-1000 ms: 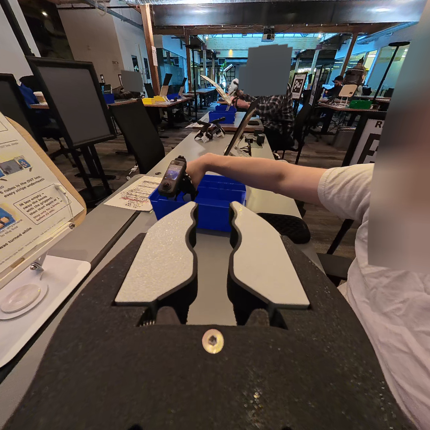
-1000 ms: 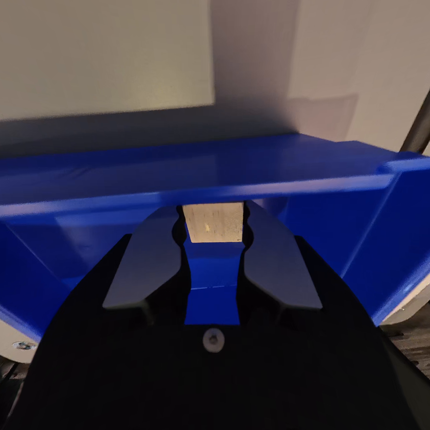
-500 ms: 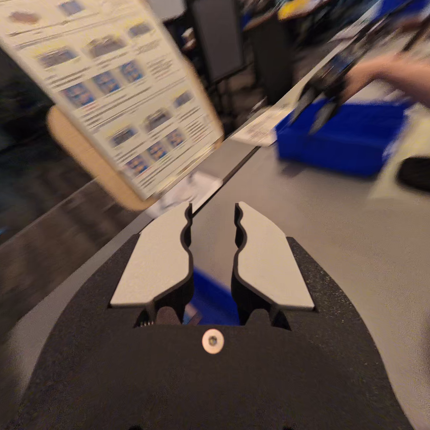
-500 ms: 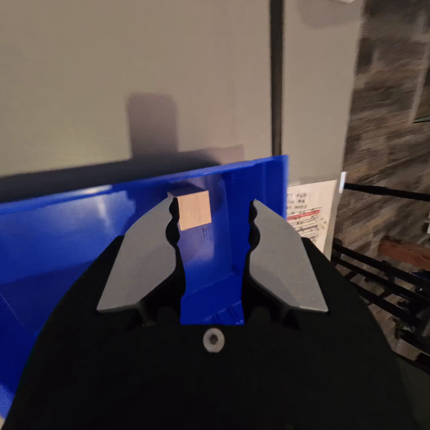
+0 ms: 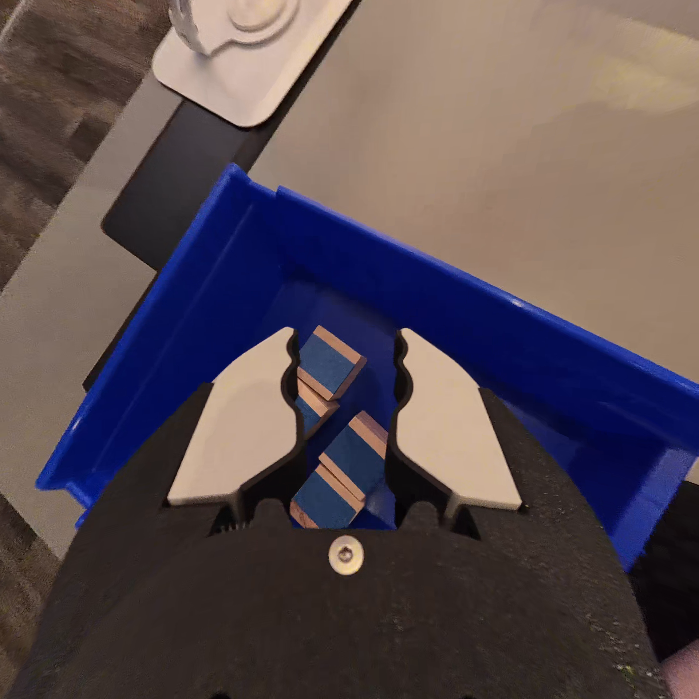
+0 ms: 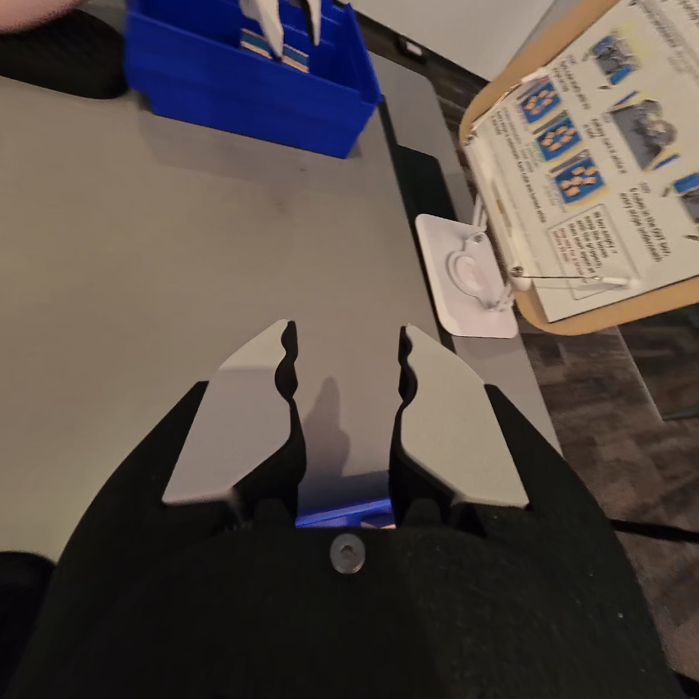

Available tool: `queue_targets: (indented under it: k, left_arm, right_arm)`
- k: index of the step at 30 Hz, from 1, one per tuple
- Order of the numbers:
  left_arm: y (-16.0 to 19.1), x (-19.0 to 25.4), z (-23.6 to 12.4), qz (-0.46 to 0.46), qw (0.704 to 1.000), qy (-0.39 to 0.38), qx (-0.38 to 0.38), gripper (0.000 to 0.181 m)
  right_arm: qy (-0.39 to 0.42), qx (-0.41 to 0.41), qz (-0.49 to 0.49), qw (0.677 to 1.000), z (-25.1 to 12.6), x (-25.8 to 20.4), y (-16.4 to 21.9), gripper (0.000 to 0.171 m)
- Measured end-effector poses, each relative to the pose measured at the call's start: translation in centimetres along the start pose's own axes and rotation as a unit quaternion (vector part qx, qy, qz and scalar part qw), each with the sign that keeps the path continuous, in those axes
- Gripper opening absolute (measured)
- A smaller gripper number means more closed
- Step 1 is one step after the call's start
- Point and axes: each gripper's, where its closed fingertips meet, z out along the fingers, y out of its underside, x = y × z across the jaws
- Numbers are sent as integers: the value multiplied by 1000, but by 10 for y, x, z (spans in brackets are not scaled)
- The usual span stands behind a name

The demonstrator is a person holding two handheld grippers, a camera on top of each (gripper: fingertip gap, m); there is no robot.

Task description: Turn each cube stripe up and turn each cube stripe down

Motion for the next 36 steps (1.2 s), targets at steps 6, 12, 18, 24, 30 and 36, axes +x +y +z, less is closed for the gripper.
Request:
queue_targets:
  k: [6,12,18,24,30,36]
  left_arm:
    - [-6,1,11,70,996,4,-56,53]
    - [28,-9,28,185,956,42,-222,61]
    - [35,-9,48,220,944,73,-234,66]
    - [53,-12,59,210,935,100,-268,61]
    - [60,-15,62,210,932,95,-280,48]
    - [24,-25,40,163,962,55,-213,47]
  right_arm:
    - [0,-3,54,999,-9,6,22,51]
    - [8,0,70,998,-13,11,26,51]
    - [13,-10,61,998,-14,11,26,51]
    - [12,-12,68,998,-15,12,31,51]
    - [11,-5,72,997,-19,14,32,49]
    - [17,2,64,998,-22,15,28,47]
